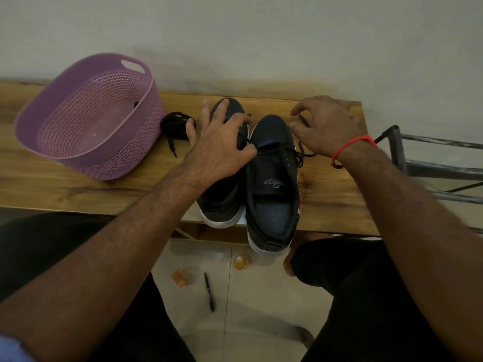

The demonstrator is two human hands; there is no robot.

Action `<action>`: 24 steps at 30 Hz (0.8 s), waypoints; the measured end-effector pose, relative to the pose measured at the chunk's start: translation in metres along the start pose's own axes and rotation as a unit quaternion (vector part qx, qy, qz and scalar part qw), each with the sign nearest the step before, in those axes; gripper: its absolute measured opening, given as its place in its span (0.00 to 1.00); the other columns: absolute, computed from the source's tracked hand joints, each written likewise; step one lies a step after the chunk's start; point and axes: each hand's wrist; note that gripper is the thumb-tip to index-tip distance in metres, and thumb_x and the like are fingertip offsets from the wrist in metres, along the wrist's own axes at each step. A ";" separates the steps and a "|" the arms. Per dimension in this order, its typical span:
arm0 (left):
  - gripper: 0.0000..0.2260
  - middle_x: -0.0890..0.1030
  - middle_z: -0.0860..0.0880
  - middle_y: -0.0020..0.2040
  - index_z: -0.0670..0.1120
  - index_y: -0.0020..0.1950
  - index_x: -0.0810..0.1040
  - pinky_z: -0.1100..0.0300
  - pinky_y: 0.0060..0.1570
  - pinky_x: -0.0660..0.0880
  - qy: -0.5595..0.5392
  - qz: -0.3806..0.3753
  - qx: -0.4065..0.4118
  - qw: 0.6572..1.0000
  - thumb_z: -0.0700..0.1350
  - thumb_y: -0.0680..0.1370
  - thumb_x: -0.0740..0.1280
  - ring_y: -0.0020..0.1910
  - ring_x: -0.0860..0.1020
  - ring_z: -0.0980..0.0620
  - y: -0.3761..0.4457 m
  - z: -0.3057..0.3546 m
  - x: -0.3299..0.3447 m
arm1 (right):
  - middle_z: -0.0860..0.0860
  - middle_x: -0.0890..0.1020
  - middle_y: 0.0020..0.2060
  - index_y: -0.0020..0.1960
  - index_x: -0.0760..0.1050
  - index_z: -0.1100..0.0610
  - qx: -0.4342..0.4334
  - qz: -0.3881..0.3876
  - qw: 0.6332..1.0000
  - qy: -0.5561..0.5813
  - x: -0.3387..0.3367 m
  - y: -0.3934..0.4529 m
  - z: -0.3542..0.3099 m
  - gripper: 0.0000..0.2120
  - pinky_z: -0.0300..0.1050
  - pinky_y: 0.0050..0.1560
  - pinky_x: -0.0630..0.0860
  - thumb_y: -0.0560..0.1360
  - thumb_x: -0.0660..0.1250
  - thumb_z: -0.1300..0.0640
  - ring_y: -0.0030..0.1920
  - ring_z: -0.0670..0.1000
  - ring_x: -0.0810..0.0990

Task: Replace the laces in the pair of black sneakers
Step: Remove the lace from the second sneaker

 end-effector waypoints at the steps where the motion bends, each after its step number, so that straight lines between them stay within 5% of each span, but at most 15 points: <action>1: 0.25 0.50 0.47 0.83 0.60 0.73 0.69 0.32 0.76 0.42 -0.001 -0.001 0.001 1.000 0.56 0.77 0.69 0.82 0.40 0.41 0.000 0.000 0.000 | 0.48 0.74 0.66 0.57 0.76 0.42 -0.005 -0.009 1.000 -0.004 -0.001 0.000 0.000 0.08 0.65 0.66 0.66 0.78 0.64 0.49 0.71 0.58 0.65; 5: 0.19 0.51 0.47 0.83 0.60 0.71 0.73 0.32 0.75 0.41 -0.006 0.005 0.008 1.000 0.59 0.80 0.65 0.82 0.40 0.41 -0.001 0.001 0.000 | 0.47 0.74 0.50 0.42 0.73 0.44 -0.011 -0.077 0.996 -0.039 -0.003 0.000 0.000 0.05 0.63 0.63 0.69 0.77 0.65 0.48 0.64 0.59 0.70; 9: 0.13 0.52 0.48 0.83 0.58 0.65 0.79 0.31 0.75 0.40 0.039 0.024 0.016 0.999 0.57 0.84 0.60 0.81 0.40 0.40 -0.003 -0.003 -0.001 | 0.48 0.75 0.55 0.42 0.72 0.43 -0.028 -0.139 0.985 -0.098 0.000 -0.001 0.004 0.06 0.65 0.67 0.66 0.75 0.68 0.46 0.65 0.59 0.68; 13: 0.08 0.56 0.49 0.83 0.57 0.55 0.82 0.29 0.74 0.42 0.067 0.036 0.022 0.997 0.57 0.80 0.67 0.82 0.43 0.39 -0.003 -0.005 -0.002 | 0.48 0.74 0.52 0.43 0.72 0.44 -0.051 -0.085 0.994 -0.049 0.005 -0.004 -0.004 0.08 0.65 0.67 0.67 0.76 0.66 0.41 0.64 0.60 0.71; 19: 0.07 0.61 0.51 0.81 0.55 0.56 0.81 0.31 0.75 0.44 -0.009 0.081 0.014 0.997 0.55 0.81 0.67 0.82 0.47 0.42 -0.002 -0.004 0.001 | 0.50 0.66 0.72 0.63 0.74 0.45 -0.083 -0.090 0.988 -0.096 0.023 -0.016 -0.025 0.18 0.66 0.69 0.59 0.75 0.67 0.42 0.74 0.60 0.57; 24: 0.23 0.55 0.49 0.83 0.58 0.71 0.72 0.33 0.76 0.42 -0.009 0.052 0.033 0.998 0.60 0.77 0.69 0.82 0.43 0.43 -0.003 0.003 0.000 | 0.48 0.63 0.76 0.64 0.76 0.46 -0.075 -0.078 0.992 -0.068 0.033 -0.017 -0.028 0.16 0.65 0.69 0.58 0.78 0.65 0.44 0.76 0.60 0.54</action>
Point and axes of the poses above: each hand's wrist, its own y-axis towards the middle knuckle, its own x-axis out of the palm, z = x × y
